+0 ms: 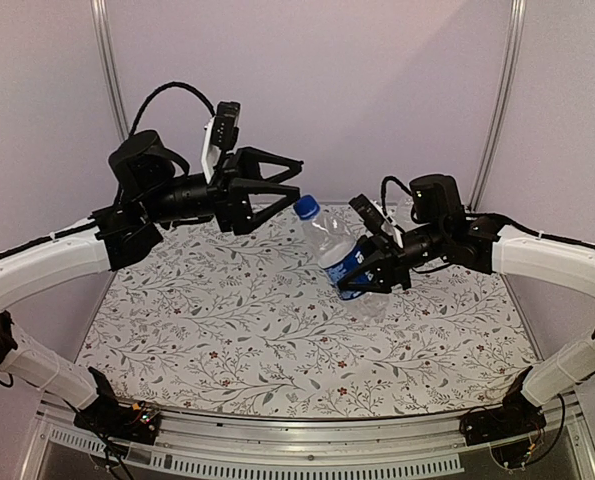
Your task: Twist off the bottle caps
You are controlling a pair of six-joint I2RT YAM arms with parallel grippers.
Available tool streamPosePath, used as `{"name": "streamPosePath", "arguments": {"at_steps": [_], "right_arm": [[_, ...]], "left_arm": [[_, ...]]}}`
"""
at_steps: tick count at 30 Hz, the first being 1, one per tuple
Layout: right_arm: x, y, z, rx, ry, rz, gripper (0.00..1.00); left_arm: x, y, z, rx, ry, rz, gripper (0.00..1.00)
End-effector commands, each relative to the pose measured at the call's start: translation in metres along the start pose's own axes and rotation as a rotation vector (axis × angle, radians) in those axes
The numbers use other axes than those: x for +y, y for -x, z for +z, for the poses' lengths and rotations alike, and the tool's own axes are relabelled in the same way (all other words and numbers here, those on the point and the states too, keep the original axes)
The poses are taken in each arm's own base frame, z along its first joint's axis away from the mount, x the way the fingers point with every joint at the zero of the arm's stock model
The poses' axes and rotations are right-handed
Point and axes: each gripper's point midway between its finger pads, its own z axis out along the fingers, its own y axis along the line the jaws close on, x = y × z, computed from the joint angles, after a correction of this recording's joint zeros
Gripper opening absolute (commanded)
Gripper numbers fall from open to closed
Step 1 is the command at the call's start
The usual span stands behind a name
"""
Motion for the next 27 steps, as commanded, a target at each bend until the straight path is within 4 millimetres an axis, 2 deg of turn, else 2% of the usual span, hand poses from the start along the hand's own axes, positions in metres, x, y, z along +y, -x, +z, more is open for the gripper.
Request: {"name": "streamPosePath", "arguments": {"at_steps": [1,8,15,22,27], "right_arm": [[0.012,0.015,-0.001,-0.029,0.069,-0.033,0.39],[0.012,0.011,0.001,-0.027,0.086,-0.017,0.38],[0.012,0.008,0.001,-0.023,0.081,-0.014,0.38],[0.008,0.007,0.002,-0.021,0.067,-0.013,0.38],[-0.009,0.006,0.001,-0.010,-0.044,-0.006,0.38]], "left_arm": [[-0.001,-0.005,0.006,0.008,-0.097,-0.005,0.72],[0.000,-0.012,0.019,0.018,-0.184,-0.043,0.60],[-0.001,-0.022,0.022,0.030,-0.226,-0.081,0.40],[-0.001,-0.027,0.022,0.039,-0.224,-0.099,0.30],[0.001,-0.029,0.019,0.037,-0.195,-0.110,0.20]]}}
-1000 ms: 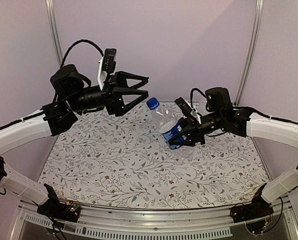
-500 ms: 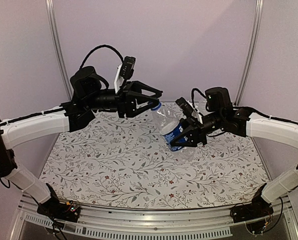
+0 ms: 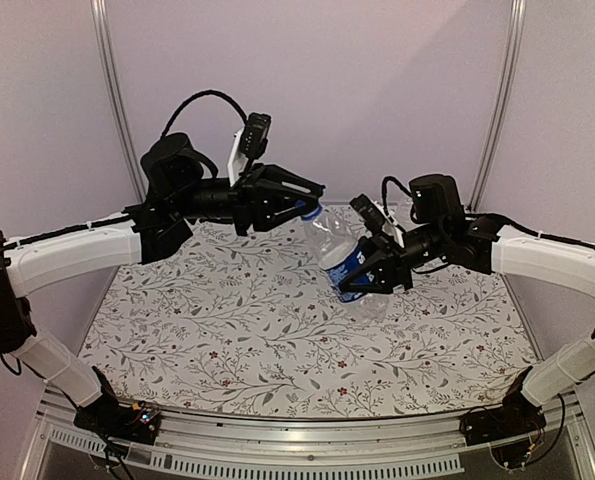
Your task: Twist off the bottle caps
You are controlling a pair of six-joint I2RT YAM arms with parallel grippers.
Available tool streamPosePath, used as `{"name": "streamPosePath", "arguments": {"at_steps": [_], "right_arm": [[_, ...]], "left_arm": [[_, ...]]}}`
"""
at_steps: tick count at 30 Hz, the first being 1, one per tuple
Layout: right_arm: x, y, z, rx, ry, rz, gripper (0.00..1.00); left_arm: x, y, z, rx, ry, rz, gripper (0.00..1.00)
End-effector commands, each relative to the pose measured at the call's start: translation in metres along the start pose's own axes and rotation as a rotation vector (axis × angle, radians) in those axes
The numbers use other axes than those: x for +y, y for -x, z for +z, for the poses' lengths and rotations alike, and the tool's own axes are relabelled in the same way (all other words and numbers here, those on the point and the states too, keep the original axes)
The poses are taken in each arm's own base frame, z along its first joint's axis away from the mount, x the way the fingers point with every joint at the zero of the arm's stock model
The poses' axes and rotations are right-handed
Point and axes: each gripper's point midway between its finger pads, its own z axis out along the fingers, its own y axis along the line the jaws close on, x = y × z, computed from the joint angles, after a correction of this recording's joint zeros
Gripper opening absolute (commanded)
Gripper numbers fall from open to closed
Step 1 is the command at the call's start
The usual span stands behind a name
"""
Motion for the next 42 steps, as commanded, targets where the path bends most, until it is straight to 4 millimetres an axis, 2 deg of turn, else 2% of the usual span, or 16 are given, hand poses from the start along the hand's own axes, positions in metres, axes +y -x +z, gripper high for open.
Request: {"name": "streamPosePath", "arguments": {"at_steps": [1,6,9,12,17,21,23,27,31,33,36,42], "right_arm": [[-0.022,0.004,-0.001,0.003,-0.127,-0.008,0.37],[-0.043,0.006,-0.007,0.010,-0.263,0.004,0.37],[-0.061,0.006,-0.013,0.025,-0.371,0.020,0.38],[-0.078,0.005,-0.020,0.033,-0.477,0.025,0.37],[-0.090,0.006,-0.025,0.025,-0.544,0.033,0.38],[-0.090,0.004,-0.023,0.025,-0.533,0.038,0.38],[-0.090,0.003,-0.023,0.027,-0.532,0.040,0.38],[-0.087,0.001,-0.021,0.032,-0.511,0.039,0.37],[-0.079,0.000,-0.018,0.032,-0.468,0.026,0.38],[-0.074,0.000,-0.016,0.032,-0.442,0.020,0.38],[-0.064,-0.001,-0.013,0.030,-0.385,0.011,0.39],[-0.040,0.003,-0.004,0.016,-0.234,-0.012,0.39]], "left_arm": [[0.002,0.002,-0.005,-0.015,0.023,-0.006,0.18],[0.024,0.006,-0.012,-0.048,0.211,-0.065,0.01],[0.052,0.008,-0.019,-0.069,0.480,-0.117,0.00],[0.071,0.006,-0.030,-0.102,0.739,-0.195,0.00],[0.075,0.002,-0.034,-0.176,0.824,-0.282,0.05],[0.081,-0.001,-0.030,-0.158,0.849,-0.293,0.13],[0.081,0.000,-0.029,-0.158,0.843,-0.287,0.20],[0.074,0.011,-0.030,-0.182,0.813,-0.226,0.41],[0.067,0.022,-0.037,-0.202,0.765,-0.157,0.70],[0.060,0.025,-0.037,-0.195,0.702,-0.134,0.78],[0.050,0.028,-0.036,-0.173,0.600,-0.101,0.85],[0.022,0.029,-0.034,-0.117,0.372,-0.024,0.87]]}}
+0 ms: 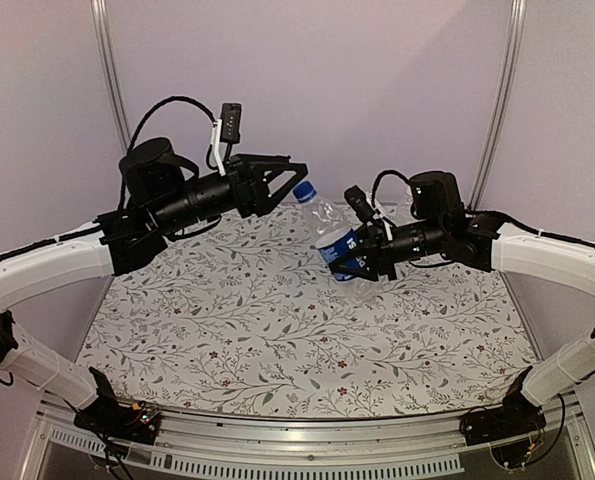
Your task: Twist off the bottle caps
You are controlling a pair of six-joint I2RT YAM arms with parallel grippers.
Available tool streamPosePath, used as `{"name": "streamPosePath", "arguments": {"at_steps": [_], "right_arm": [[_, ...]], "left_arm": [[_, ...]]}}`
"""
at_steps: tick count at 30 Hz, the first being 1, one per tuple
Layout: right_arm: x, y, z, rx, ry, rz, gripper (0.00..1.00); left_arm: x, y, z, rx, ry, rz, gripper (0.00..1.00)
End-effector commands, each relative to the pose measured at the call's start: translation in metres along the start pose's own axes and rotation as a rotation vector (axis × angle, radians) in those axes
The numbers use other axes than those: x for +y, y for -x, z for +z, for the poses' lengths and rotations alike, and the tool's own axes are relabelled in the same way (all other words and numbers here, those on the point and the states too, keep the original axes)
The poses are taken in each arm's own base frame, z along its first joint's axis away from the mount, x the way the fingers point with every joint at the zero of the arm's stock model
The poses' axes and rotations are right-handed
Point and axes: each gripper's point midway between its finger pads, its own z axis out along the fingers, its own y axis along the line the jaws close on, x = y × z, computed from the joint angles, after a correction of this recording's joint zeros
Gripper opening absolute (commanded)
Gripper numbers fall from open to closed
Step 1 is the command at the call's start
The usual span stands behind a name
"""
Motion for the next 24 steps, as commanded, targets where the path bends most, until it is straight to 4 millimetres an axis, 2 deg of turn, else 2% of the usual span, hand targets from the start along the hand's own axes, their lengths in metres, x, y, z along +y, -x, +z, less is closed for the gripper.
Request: {"name": "streamPosePath", "arguments": {"at_steps": [1,8,24], "right_arm": [[0.027,0.003,-0.002,-0.021,0.159,-0.030,0.39],[0.050,0.007,-0.007,-0.038,0.307,-0.039,0.40],[0.064,0.007,-0.007,-0.040,0.401,-0.032,0.40]], "left_arm": [[-0.034,0.004,-0.016,0.017,-0.250,0.093,0.87],[-0.059,-0.003,-0.024,0.056,-0.464,0.145,0.85],[-0.069,-0.013,-0.010,0.097,-0.624,0.144,0.79]]}}
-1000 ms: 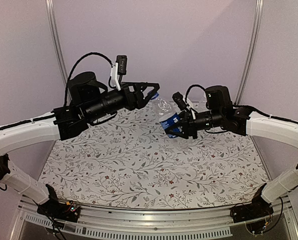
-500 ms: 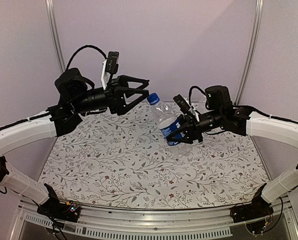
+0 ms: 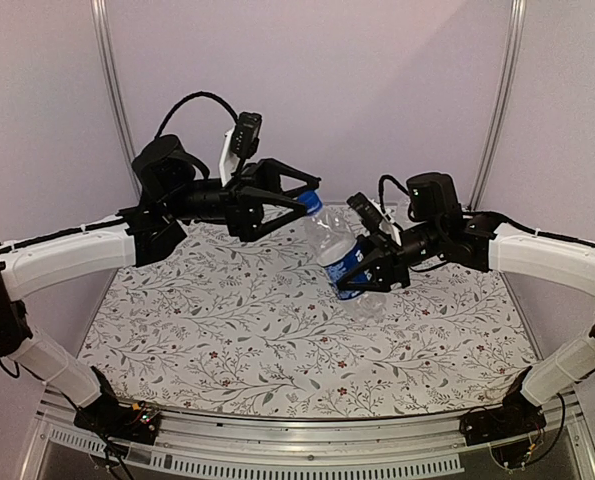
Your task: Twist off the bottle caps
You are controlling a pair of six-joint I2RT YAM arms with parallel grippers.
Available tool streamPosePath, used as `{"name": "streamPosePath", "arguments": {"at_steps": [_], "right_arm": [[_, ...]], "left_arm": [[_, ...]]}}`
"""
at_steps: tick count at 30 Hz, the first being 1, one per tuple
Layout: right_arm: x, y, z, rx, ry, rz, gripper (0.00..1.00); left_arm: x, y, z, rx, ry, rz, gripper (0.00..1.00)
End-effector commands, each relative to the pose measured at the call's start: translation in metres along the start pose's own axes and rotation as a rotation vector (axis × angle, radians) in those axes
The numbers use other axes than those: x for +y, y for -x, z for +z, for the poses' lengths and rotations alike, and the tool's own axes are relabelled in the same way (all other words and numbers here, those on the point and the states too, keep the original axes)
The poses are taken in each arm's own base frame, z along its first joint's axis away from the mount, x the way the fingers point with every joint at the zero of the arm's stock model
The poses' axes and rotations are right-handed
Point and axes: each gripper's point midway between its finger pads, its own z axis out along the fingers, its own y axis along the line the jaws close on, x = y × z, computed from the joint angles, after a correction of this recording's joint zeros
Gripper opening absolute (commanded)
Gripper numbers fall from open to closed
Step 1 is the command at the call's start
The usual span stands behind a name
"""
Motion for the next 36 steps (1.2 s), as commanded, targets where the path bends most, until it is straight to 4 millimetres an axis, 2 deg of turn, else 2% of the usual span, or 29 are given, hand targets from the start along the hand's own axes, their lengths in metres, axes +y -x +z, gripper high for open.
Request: {"name": "streamPosePath", "arguments": {"at_steps": [1,11,22,30,36], "right_arm": [[0.005,0.005,0.003,-0.009,0.043,-0.022,0.40],[0.006,0.003,0.005,-0.007,0.062,-0.017,0.40],[0.005,0.000,0.006,-0.001,0.062,-0.013,0.40],[0.004,0.000,0.006,-0.001,0.060,-0.012,0.40],[0.002,-0.002,0.006,0.003,0.046,-0.006,0.40]], "left_arm": [[-0.003,0.015,0.003,-0.022,-0.062,0.044,0.79],[-0.002,0.005,0.010,-0.005,-0.135,0.024,0.72],[0.000,0.003,0.011,-0.009,-0.161,0.005,0.57],[0.001,0.003,0.011,-0.011,-0.158,0.001,0.45],[0.004,0.003,0.009,-0.018,-0.140,-0.003,0.31]]}}
